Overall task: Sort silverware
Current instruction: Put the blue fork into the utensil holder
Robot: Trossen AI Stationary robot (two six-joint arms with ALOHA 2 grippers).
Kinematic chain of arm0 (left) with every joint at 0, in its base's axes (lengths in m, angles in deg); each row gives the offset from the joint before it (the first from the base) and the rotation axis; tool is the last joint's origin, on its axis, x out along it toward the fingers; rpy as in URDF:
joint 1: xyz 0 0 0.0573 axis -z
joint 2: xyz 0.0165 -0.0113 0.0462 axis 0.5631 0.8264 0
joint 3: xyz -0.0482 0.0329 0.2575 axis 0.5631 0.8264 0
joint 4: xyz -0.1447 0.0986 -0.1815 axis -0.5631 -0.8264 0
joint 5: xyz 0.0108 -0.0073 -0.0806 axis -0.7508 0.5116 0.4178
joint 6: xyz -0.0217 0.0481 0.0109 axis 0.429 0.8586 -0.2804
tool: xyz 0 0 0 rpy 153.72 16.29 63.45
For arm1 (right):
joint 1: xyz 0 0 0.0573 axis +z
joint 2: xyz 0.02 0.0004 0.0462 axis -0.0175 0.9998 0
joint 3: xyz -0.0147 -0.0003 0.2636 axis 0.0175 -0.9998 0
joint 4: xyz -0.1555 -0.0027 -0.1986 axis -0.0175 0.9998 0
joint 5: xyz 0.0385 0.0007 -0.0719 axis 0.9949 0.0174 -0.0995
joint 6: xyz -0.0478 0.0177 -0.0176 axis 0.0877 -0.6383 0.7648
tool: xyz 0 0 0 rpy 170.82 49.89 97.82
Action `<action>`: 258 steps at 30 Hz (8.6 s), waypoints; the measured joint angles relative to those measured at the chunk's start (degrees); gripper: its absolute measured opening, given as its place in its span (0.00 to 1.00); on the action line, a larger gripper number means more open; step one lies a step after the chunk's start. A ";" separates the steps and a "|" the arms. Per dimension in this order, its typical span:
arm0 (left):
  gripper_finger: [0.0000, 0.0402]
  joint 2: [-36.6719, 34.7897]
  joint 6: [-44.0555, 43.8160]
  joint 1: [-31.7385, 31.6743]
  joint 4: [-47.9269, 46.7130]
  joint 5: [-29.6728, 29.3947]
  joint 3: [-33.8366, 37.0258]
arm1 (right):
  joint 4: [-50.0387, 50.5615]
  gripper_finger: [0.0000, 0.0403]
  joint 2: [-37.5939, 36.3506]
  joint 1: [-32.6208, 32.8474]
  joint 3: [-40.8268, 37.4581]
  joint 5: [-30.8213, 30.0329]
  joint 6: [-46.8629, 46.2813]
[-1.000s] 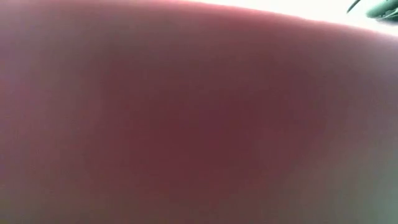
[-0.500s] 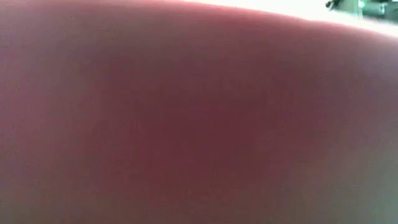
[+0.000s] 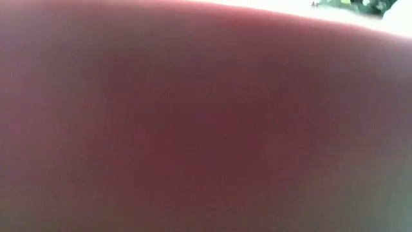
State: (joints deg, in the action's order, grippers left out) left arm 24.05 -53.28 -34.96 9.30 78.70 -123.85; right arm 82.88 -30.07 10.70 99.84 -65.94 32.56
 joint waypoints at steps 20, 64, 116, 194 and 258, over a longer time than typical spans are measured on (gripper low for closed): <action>0.23 6.21 2.68 -0.17 14.40 -5.60 -0.18 | -20.53 0.00 3.38 -0.84 0.02 4.02 15.37; 0.01 6.09 5.79 0.29 13.91 -6.73 -3.02 | -31.40 0.05 9.74 -2.60 0.02 4.10 20.20; 0.00 9.26 21.87 -24.11 -17.38 -10.87 -30.74 | -22.10 0.19 -6.55 2.86 -13.22 -2.27 18.62; 0.22 9.65 18.68 -27.66 -50.01 -1.73 -41.05 | -24.10 0.19 -7.59 2.84 -13.18 -2.03 20.04; 0.22 -23.26 17.69 0.42 -2.77 -6.58 12.33 | 2.82 0.19 22.32 17.44 6.01 32.95 -20.18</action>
State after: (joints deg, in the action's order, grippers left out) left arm 0.79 -35.59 -34.54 6.53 72.12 -111.52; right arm 85.70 -7.75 28.15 105.85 -32.99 12.38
